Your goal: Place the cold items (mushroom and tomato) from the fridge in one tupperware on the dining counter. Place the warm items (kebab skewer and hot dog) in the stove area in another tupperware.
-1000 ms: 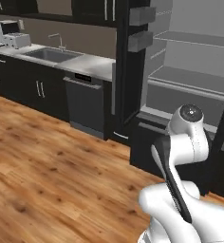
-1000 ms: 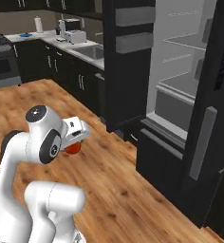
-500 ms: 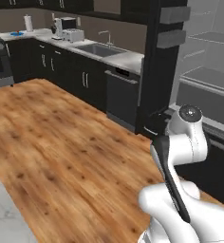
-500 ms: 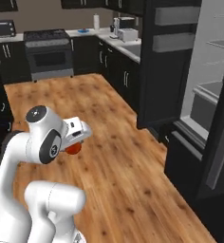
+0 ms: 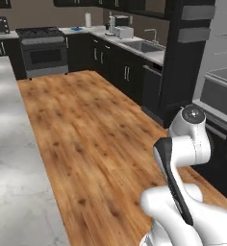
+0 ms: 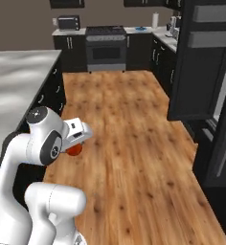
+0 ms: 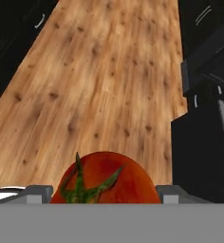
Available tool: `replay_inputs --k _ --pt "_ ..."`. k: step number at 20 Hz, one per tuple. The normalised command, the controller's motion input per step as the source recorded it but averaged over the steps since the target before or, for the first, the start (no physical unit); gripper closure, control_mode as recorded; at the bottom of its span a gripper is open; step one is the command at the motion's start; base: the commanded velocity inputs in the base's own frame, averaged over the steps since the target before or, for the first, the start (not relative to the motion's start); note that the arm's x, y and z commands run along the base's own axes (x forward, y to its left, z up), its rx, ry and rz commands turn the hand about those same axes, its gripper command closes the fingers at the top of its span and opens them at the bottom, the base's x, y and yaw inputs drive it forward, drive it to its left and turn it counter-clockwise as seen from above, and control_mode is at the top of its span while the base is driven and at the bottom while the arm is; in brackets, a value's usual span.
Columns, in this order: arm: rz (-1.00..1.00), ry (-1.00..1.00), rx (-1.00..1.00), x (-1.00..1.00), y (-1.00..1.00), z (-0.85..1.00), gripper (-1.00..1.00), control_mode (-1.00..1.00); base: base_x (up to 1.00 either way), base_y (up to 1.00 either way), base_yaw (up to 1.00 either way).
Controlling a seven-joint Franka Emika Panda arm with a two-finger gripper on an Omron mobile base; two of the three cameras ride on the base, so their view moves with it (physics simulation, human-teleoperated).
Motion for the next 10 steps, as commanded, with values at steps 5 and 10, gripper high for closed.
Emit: replay_inputs --k 5,10 --pt "0.0 0.0 0.0 0.0 0.0 0.0 1.0 1.0 -1.0 -0.28 0.4" --pt "0.0 0.0 0.0 0.0 0.0 0.0 1.0 1.0 -1.0 -0.25 0.39"
